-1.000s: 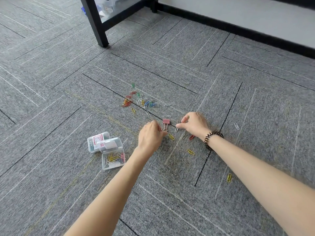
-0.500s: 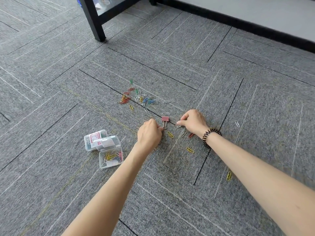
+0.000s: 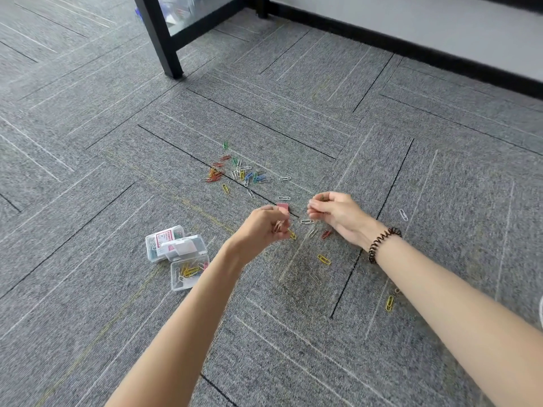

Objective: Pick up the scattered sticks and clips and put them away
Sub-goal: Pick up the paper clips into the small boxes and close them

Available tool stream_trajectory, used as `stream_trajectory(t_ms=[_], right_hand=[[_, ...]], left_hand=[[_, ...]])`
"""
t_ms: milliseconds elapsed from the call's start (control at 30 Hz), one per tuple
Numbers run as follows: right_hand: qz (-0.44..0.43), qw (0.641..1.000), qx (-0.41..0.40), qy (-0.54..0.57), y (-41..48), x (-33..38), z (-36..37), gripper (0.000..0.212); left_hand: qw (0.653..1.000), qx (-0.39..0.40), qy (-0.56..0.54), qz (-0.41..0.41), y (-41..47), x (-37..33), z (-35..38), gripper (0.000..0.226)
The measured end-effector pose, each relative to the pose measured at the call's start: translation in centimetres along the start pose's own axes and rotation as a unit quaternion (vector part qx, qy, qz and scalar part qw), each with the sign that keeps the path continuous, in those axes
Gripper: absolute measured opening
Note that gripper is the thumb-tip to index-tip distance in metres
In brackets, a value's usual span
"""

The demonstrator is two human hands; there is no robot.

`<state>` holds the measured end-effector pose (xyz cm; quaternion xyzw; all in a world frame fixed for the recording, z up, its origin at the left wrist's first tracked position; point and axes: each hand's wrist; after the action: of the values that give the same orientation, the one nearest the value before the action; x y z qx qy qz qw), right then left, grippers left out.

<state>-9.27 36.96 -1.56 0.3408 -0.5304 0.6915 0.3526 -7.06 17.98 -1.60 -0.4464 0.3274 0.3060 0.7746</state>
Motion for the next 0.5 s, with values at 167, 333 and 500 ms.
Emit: stream_trajectory(t_ms=[167, 333, 500], right_hand=[[0.044, 0.995, 0.045, 0.076, -0.4, 0.3, -0.6, 0.019], [0.023, 0.961, -0.049, -0.271, 0.6, -0.2, 0.2, 0.018], [-0.03, 0.854, -0.1, -0.51, 0.6, -1.2, 0.7, 0.027]], left_hand=[[0.999, -0.003, 0.048, 0.007, 0.2, 0.4, 0.2, 0.013], [0.903, -0.121, 0.401, 0.094, 0.8, 1.9, 0.5, 0.013], [0.773, -0.132, 0.608, 0.119, 1.3, 2.4, 0.6, 0.022]])
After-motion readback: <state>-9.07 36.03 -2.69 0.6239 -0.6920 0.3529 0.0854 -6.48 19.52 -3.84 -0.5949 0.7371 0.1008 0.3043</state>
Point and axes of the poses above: each hand's wrist, its own y-axis towards the middle knuckle, its own z-axis out of the palm, x = y × z, and after that the axes turned 3 degrees about x, right-handed
